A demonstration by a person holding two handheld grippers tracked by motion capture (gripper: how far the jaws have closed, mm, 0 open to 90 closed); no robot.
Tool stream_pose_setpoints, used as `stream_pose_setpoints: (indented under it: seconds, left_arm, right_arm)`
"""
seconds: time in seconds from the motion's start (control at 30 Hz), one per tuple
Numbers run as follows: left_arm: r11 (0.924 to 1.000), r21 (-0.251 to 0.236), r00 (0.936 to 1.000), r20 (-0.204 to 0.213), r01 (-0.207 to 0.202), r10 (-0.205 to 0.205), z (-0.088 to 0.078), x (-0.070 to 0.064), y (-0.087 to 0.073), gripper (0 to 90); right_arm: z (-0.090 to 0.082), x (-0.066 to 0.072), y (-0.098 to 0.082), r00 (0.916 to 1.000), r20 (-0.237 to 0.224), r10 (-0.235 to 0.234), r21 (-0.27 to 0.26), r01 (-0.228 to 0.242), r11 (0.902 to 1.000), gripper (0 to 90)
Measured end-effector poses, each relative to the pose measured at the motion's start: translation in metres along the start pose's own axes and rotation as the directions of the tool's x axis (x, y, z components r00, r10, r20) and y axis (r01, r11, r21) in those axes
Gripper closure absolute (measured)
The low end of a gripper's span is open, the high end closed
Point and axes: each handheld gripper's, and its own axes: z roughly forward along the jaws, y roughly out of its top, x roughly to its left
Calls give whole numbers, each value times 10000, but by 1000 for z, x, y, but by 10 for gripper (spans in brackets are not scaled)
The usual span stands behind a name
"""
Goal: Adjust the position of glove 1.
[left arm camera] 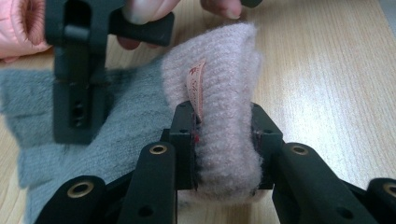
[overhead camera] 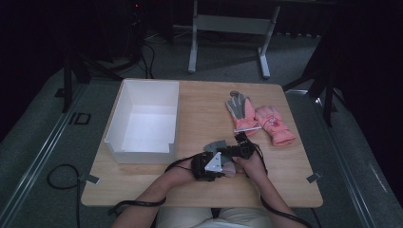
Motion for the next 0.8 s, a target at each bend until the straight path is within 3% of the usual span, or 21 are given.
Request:
stream_pose_setpoints:
  seconds: [0.1, 0.13, 0.23, 0.3, 0.37, 0.47, 0.67, 0.8]
  left_arm:
    - [10000, 24, 10000, 30, 95, -95, -1, 1, -1, 692]
    - [9996, 7, 9996, 3, 297, -297, -3, 1, -2, 692]
    - [9992, 123, 9992, -49, 393, -392, -6, 1, -1, 692]
    - [9992, 298, 9996, -106, 272, -269, -7, 1, 1, 691]
    - [9981, 613, 9998, -161, -109, 119, -11, 0, 7, 691]
    - [9987, 477, 9997, -147, -197, 205, -19, 3, 17, 690]
    - [9994, 264, 9995, -230, -225, 231, -33, 11, 34, 689]
    - [9980, 344, 9985, -154, -525, 531, -48, 20, 51, 688]
  right_arm:
    - [3, 2, 4, 10000, -62, -17, 111, 18, 9999, 648]
    - [6, 7, 6, 9990, 36, -453, 169, 452, 9988, 707]
    - [2, 15, 7, 9942, 385, -1003, 123, 999, 9949, 727]
    - [-4, 16, 8, 9946, 363, -975, -7, 975, 9952, 732]
    - [-12, 14, 9, 9961, 237, -847, -293, 854, 9959, 732]
    - [-25, 16, 10, 9946, 315, -990, -582, 1007, 9932, 733]
    - [-47, 19, 16, 9962, 184, -856, -1201, 872, 9889, 737]
    - [-65, 26, 25, 9943, 293, -1025, -1576, 1059, 9818, 739]
